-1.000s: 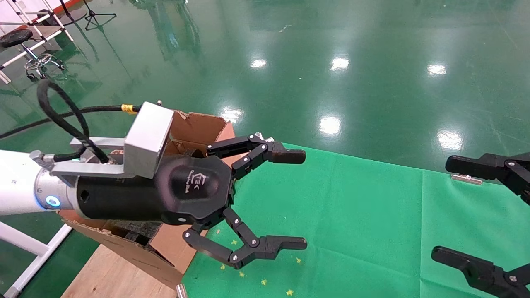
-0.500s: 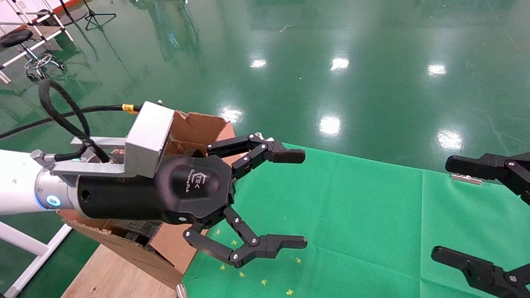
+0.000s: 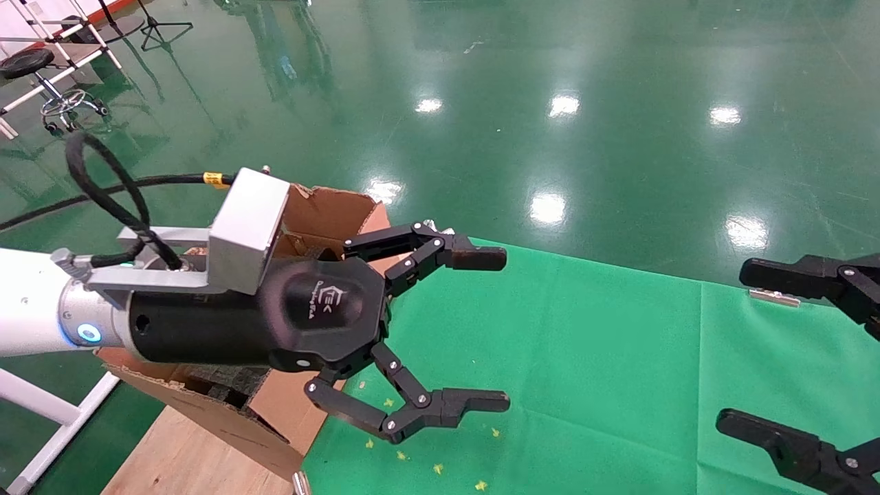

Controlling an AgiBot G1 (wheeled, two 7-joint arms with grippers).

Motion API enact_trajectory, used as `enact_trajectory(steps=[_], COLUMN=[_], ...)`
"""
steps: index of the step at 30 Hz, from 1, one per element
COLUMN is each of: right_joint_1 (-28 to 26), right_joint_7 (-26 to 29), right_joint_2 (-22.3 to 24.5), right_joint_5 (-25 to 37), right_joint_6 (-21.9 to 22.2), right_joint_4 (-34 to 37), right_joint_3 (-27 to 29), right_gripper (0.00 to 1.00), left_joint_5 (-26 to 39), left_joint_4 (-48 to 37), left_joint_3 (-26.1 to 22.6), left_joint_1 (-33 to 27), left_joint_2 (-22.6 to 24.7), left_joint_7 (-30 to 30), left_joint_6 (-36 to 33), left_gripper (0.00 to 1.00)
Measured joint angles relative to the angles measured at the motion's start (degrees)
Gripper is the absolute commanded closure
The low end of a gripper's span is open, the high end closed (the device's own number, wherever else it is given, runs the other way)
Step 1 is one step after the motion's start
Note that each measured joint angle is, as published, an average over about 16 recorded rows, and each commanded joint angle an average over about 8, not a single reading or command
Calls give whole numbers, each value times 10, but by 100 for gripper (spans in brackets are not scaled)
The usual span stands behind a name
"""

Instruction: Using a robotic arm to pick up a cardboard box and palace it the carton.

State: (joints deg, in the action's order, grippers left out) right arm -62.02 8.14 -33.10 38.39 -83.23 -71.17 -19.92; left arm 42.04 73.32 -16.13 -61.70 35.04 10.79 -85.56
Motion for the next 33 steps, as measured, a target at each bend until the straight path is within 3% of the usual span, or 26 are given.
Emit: enact_trajectory(steps=[33], right_joint_1=[0], right_joint_7=[0], right_joint_2=[0], right_joint_5=[0], right_joint_6=[0], right_joint_4=[0], right_joint_3=[0], right_gripper=[0], left_joint_5=[0], left_joint_4=[0], left_joint_3=[0], left_joint_1=[0], left_joint_2=[0], left_joint_7=[0], left_joint_6=[0], left_gripper=[0])
